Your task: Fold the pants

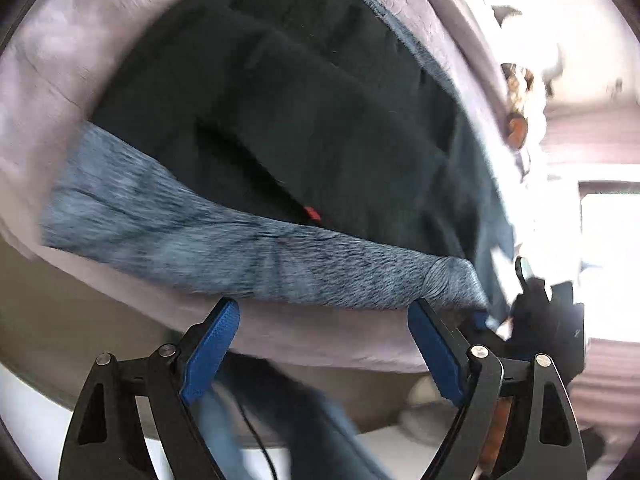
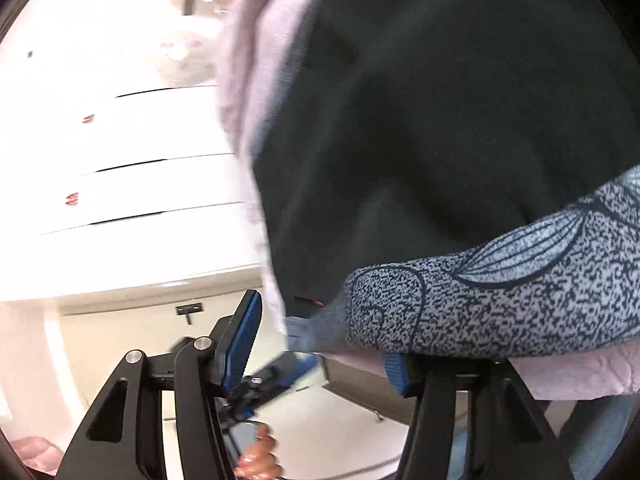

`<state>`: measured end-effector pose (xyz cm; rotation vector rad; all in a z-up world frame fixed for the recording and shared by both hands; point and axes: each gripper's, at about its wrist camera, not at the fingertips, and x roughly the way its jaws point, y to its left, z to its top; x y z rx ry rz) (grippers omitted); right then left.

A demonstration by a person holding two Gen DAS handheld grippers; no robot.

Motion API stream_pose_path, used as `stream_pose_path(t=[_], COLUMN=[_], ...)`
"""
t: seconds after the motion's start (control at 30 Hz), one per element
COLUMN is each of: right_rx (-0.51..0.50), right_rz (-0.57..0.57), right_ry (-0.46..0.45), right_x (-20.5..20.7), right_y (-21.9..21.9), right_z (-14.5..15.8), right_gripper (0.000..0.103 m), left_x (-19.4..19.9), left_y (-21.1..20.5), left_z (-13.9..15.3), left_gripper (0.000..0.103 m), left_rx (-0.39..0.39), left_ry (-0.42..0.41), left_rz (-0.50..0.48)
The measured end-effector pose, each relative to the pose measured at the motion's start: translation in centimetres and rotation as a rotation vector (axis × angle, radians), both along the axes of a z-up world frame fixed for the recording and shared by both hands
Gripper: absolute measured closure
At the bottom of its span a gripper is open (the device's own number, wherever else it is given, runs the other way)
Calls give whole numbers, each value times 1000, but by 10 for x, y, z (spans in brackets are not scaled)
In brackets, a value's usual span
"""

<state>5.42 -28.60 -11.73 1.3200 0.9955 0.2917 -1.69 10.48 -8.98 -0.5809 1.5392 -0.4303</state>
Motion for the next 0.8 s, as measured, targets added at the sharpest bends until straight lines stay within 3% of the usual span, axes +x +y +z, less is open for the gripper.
stream_pose_path(t=[0.13, 0.17, 0.23, 0.3, 0.33, 0.47, 0.53, 0.57, 0.63, 0.8], right_rx=[22, 30, 41, 39, 38, 44, 90, 128, 160, -69], right_rz=[-8, -9, -7, 2, 1, -67, -140, -181, -239, -116], right_ry=[-48, -52, -60, -44, -35, 63, 106, 128, 143, 23], right_x=[5, 3, 0, -2, -6, -27, -38, -45, -52, -20], right_y=[-5, -5, -12, -9, -11, -27, -38, -44, -50, -56], right_z=[18, 19, 18, 11, 4, -26, -42, -51, -54, 22], right_gripper=[44, 44, 44, 44, 44, 46, 68, 96, 97, 97], left_x=[14, 17, 25, 32, 33, 35, 38, 40, 47, 77], left_y=[-6, -2, 7, 16, 18, 17, 13, 10, -1, -8], left_z=[3, 4, 5, 2, 3, 6, 10, 12, 26, 74], left_gripper=[16, 21, 51, 72, 77, 77, 77, 77, 77, 77], left_rx=[42, 53, 84, 83, 91, 134, 144, 147, 163, 154], left_ry=[-33, -43, -53, -61, -66, -105, -113, -113, -134, -266], left_rz=[75, 96, 137, 142, 131, 51, 27, 21, 1, -64])
